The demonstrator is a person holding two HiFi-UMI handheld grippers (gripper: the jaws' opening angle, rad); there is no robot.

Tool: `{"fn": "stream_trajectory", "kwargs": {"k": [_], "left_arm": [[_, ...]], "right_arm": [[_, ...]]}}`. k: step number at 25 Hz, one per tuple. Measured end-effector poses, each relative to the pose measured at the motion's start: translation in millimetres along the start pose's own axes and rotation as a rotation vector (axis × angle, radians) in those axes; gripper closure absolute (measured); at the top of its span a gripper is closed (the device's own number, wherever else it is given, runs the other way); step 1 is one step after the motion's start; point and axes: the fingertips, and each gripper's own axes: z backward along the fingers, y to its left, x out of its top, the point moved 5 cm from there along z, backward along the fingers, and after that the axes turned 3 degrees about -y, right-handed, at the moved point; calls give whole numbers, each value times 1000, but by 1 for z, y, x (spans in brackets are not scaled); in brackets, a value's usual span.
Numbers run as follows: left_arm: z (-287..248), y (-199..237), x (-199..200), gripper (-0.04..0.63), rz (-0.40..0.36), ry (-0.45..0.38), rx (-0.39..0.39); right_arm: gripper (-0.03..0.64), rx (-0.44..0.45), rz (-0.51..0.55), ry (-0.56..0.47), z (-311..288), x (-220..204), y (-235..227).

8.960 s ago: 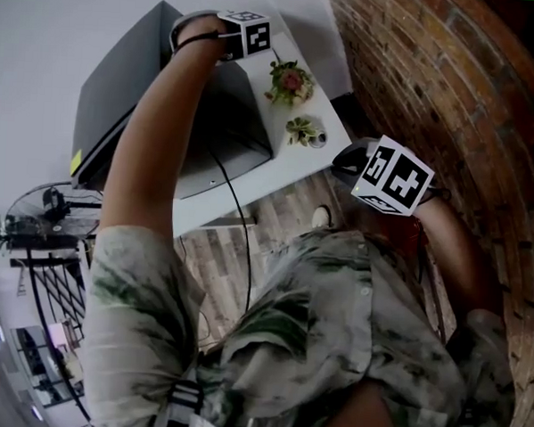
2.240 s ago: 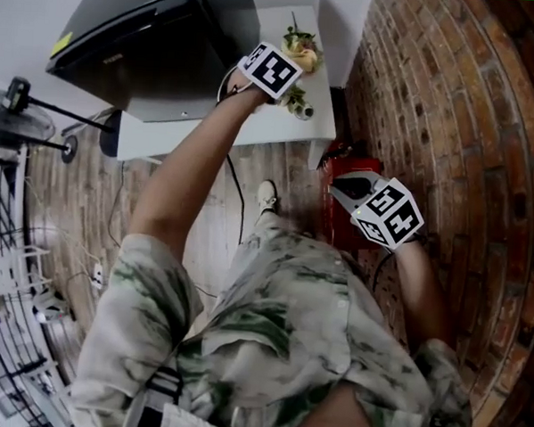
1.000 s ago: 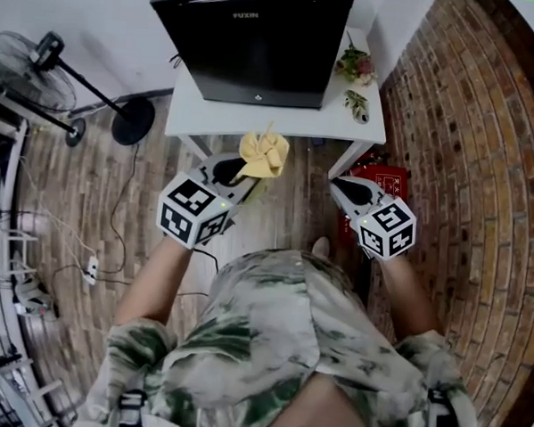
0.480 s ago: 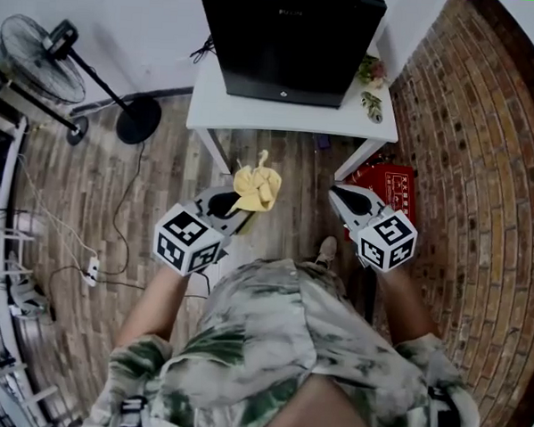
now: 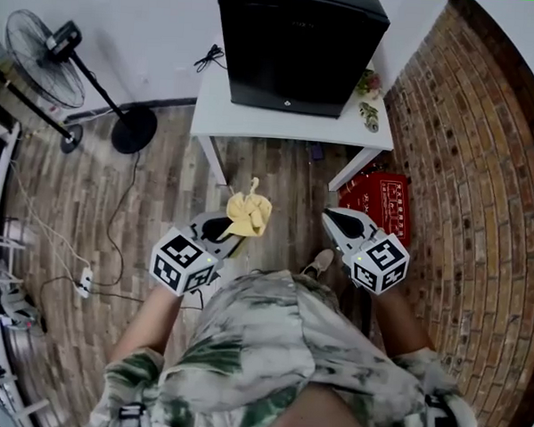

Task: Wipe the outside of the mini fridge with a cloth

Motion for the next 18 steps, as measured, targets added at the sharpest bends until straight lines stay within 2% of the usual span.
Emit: {"fn": "stream_trajectory", "kwargs": {"k": [7, 18], "left_arm": [[-1, -6, -4, 515, 15, -28, -13], [30, -17, -14, 514, 46, -64, -27]], "right_arm": [[595, -21, 16, -26, 7, 6, 11], [595, -11, 33, -28, 3, 15, 41]]}}
